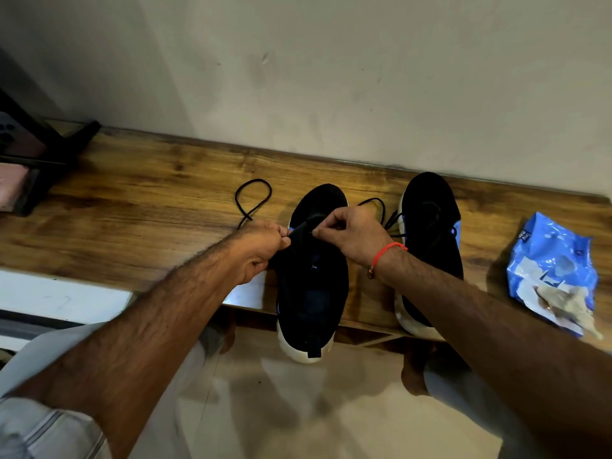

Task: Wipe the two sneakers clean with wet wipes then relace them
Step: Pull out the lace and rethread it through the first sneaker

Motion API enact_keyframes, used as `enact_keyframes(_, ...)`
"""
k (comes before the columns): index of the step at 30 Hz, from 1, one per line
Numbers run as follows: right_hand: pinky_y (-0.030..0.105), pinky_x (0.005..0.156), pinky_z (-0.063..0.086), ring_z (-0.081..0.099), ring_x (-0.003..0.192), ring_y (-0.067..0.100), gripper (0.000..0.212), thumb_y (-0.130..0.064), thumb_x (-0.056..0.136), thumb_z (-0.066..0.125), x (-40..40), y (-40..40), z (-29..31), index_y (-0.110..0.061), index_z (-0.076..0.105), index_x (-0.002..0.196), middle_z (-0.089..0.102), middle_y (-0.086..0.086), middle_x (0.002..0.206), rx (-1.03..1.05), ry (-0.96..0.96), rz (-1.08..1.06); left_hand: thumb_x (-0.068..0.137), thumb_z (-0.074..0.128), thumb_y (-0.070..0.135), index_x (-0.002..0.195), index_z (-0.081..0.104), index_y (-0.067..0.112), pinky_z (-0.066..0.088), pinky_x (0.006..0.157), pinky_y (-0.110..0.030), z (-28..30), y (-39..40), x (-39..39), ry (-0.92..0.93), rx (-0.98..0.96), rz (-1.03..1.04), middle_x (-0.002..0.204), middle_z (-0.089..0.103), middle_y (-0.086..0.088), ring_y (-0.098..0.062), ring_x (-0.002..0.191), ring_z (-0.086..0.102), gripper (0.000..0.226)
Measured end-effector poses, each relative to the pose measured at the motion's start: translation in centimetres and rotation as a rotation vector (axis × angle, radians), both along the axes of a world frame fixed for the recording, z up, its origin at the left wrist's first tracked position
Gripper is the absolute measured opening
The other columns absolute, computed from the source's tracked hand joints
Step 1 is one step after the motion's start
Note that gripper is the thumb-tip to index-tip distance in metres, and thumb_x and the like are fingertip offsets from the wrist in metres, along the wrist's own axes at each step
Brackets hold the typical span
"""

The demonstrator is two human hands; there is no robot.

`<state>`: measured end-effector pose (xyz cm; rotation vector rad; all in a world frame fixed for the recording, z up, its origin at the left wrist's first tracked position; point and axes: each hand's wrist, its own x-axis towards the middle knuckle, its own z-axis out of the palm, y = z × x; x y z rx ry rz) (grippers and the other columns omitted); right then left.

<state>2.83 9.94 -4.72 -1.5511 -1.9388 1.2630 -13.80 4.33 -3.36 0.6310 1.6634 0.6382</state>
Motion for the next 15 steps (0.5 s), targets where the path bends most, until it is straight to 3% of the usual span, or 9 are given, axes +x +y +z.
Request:
enact_keyframes(10,0.028,0.072,0.059,0.068,0.081,0.011,0.008,-0.020,0.087,0.075,-0.3,-0.4,-0.2,-0.018,0.069,0.082,0.070,-0.002,0.082,-0.039,0.041,-0.045,0.104,0.043,-0.005,0.098,0.074,0.010,0.053,0.101,-0.041,0.5,-0.1,-0.6,-0.085,0.008,0.011,0.107,0.075,-0.014,-0.021,0.101,0.070,0.035)
enact_keyframes(15,0.027,0.074,0.059,0.069,0.085,0.012,0.009,-0.021,0.087,0.075,-0.2,-0.4,-0.3,-0.019,0.069,0.081,0.072,0.000,0.086,-0.042,0.035,-0.039,0.103,0.042,-0.006,0.102,0.074,0.009,0.051,0.106,-0.041,0.9,0.0,-1.3,-0.141,-0.004,0.016,0.114,0.074,-0.015,-0.024,0.113,0.068,0.035)
